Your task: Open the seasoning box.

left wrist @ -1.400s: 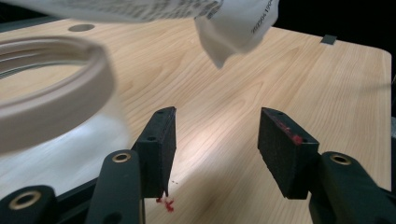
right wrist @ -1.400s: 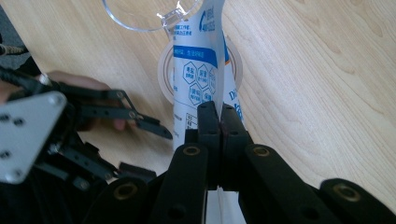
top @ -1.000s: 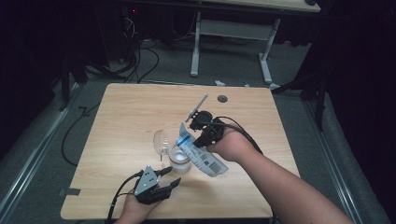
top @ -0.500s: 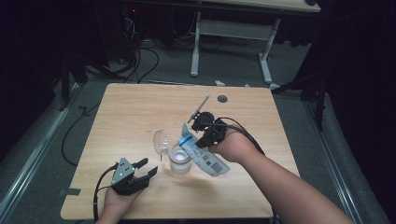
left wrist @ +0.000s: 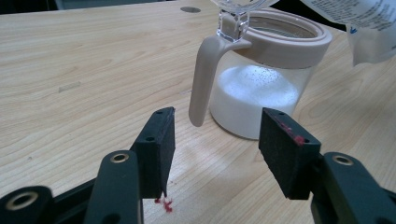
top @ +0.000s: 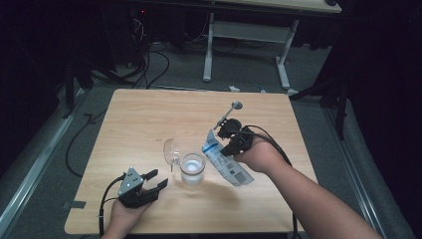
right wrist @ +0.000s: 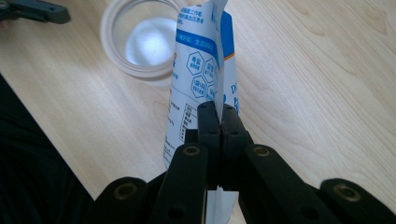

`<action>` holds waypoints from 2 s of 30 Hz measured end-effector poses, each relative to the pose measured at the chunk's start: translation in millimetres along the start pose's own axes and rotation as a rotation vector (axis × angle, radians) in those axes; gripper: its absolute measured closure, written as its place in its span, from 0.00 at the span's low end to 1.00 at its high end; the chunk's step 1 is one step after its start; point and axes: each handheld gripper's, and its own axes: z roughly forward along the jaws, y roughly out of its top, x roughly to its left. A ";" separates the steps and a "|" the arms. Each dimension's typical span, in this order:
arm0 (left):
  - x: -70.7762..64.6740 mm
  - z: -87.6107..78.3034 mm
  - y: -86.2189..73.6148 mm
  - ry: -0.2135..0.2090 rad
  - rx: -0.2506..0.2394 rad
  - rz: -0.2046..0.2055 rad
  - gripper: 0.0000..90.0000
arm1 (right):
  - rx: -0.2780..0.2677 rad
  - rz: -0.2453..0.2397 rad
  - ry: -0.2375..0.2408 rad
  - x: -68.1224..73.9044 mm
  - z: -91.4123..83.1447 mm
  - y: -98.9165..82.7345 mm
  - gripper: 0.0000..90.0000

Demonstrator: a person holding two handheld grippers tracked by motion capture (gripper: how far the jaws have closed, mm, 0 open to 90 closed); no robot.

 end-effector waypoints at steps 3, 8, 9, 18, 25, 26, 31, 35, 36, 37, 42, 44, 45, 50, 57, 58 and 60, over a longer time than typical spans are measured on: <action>0.3 0.1 0.1 -0.002 -0.005 -0.004 0.51 | -0.003 0.024 -0.008 -9.5 0.4 -7.0 1.00; 2.0 -1.2 0.4 0.001 -0.005 -0.005 0.51 | -0.013 0.055 -0.027 -21.9 -0.3 -15.3 1.00; 2.3 -1.5 0.5 0.002 -0.009 -0.008 0.51 | -0.010 0.076 -0.040 -28.4 0.2 -20.0 1.00; 8.7 -4.9 1.6 0.014 -0.023 -0.032 0.50 | -0.014 0.129 -0.064 -46.0 3.0 -35.0 1.00; 12.8 -7.0 1.6 0.022 -0.028 -0.061 0.50 | -0.036 0.182 -0.096 -65.3 0.4 -45.9 1.00; 14.0 -8.3 2.0 0.024 -0.031 -0.063 0.50 | -0.051 0.196 -0.110 -70.4 -1.6 -48.4 1.00; 19.6 -13.7 3.6 0.018 -0.035 -0.069 0.54 | -0.071 0.226 -0.138 -77.9 -4.2 -53.8 1.00; 29.5 -17.4 4.2 0.025 -0.016 -0.082 0.52 | -0.094 0.240 -0.157 -81.4 -6.6 -58.8 1.00; 31.9 -18.4 4.3 0.031 -0.012 -0.085 0.52 | -0.101 0.245 -0.160 -82.0 -6.7 -60.6 1.00; 31.9 -18.4 4.3 0.031 -0.012 -0.085 0.52 | -0.107 0.245 -0.164 -82.4 -6.8 -62.2 1.00; 36.2 -18.6 3.8 0.045 -0.010 -0.097 0.50 | -0.146 0.261 -0.180 -82.9 -6.5 -69.3 1.00; 36.4 -17.6 3.3 0.048 -0.005 -0.098 0.49 | -0.167 0.271 -0.193 -83.4 -6.9 -74.2 1.00; 36.4 -17.6 3.3 0.048 -0.005 -0.098 0.48 | -0.177 0.274 -0.198 -83.5 -7.3 -75.9 1.00; 38.2 -18.4 2.9 0.067 -0.009 -0.090 0.47 | -0.227 0.293 -0.218 -83.5 -8.2 -85.1 1.00; 41.0 -19.4 2.0 0.087 -0.003 -0.094 0.46 | -0.288 0.315 -0.235 -84.9 -4.2 -101.1 1.00; 41.7 -19.0 1.7 0.094 -0.003 -0.095 0.46 | -0.299 0.321 -0.237 -85.5 -3.7 -104.2 1.00; 43.8 -18.9 1.1 0.102 0.009 -0.088 0.46 | -0.315 0.329 -0.244 -86.3 -3.1 -109.1 1.00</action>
